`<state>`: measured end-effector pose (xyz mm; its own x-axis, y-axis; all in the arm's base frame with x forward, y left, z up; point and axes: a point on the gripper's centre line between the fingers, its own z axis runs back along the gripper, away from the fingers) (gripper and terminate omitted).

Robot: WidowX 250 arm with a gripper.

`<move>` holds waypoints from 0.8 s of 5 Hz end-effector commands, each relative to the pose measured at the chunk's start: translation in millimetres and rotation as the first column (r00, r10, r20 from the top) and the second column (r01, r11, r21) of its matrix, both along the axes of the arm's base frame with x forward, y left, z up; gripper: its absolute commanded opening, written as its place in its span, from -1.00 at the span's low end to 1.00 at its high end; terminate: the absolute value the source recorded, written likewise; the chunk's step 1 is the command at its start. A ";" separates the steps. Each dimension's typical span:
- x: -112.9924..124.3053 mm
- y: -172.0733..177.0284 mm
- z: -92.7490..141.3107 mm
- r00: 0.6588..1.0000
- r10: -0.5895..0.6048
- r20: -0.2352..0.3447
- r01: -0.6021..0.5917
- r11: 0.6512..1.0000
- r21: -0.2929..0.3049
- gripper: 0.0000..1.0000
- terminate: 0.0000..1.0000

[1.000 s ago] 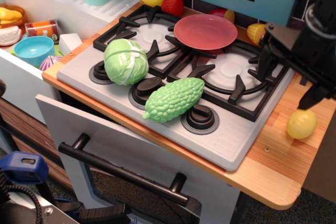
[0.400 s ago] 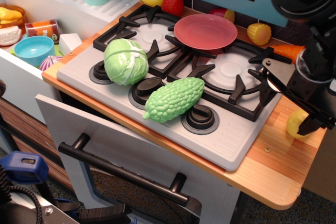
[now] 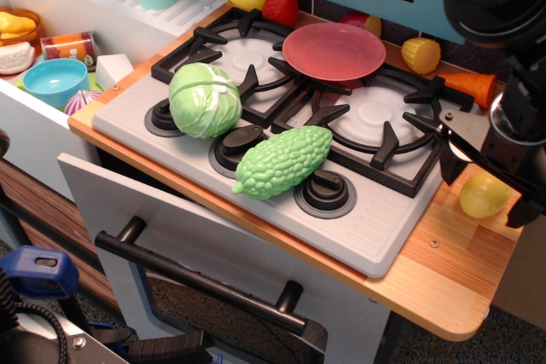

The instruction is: Put potato on plate

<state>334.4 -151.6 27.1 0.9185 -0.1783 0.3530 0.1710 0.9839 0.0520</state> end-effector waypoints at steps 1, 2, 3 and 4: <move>11.8 6.4 -6.4 1.000 -0.010 0.025 0.012 0.997 -0.078 1.00 -1.00; 14.6 7.1 -17.1 1.000 0.000 0.014 0.002 0.995 -0.102 1.00 -1.00; 17.0 6.4 -16.8 1.000 0.014 -0.010 -0.015 0.995 -0.096 -1.00 -1.00; 16.5 6.5 0.3 0.999 0.015 -0.045 -0.018 0.997 -0.069 -1.00 -1.00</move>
<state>337.1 -131.6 14.9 0.9671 -0.1498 0.2056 0.1473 0.9887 0.0273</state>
